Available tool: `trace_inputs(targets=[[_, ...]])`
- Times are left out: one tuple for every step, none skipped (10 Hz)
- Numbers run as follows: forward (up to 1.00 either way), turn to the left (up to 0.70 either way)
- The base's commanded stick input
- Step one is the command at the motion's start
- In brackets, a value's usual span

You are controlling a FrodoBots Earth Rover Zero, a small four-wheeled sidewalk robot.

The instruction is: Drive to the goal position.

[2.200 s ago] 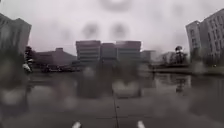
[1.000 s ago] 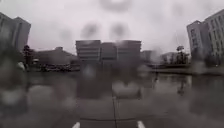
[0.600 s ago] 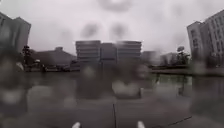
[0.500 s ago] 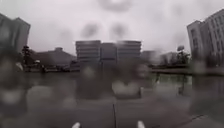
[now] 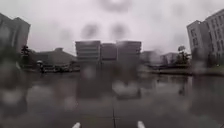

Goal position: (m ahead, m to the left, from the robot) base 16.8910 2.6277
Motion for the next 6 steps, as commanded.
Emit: trace_inputs(targets=[[0.69,0.00],[0.70,0.00],[0.70,0.00],[0.70,0.01],[0.70,0.04],[0.70,0.10]])
